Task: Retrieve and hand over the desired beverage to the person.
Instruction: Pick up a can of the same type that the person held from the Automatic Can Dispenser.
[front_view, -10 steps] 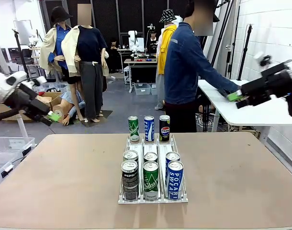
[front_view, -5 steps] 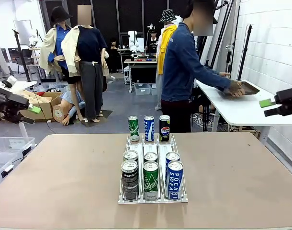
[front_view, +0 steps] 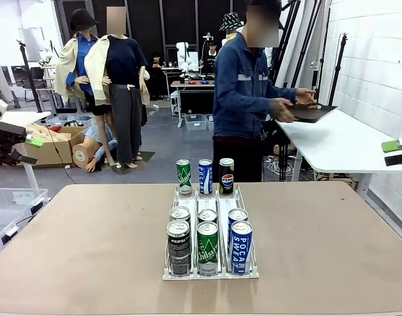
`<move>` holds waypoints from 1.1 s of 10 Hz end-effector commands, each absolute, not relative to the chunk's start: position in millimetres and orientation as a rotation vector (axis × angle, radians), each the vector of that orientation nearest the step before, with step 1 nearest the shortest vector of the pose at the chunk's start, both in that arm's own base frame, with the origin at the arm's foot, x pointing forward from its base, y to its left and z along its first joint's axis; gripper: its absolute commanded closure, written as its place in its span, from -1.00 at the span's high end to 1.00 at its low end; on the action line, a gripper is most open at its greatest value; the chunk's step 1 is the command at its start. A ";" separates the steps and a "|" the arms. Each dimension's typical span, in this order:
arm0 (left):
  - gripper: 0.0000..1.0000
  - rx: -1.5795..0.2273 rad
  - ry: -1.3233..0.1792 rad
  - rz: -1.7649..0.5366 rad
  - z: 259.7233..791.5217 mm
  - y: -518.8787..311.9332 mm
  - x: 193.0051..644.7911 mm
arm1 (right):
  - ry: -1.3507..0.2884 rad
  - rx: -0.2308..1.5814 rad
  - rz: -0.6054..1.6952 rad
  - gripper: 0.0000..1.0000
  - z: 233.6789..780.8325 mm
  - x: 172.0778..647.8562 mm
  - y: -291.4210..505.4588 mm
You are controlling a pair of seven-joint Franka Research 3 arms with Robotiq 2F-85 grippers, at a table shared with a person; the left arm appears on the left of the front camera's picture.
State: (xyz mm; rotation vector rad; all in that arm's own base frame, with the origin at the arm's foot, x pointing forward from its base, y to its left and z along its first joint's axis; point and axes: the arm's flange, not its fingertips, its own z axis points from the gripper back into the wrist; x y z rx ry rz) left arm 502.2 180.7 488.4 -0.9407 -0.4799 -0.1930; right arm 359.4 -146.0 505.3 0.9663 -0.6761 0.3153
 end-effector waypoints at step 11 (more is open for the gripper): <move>1.00 -0.985 -0.536 -0.174 485.1 216.5 484.5 | -0.683 0.977 0.277 1.00 491.8 363.8 -162.8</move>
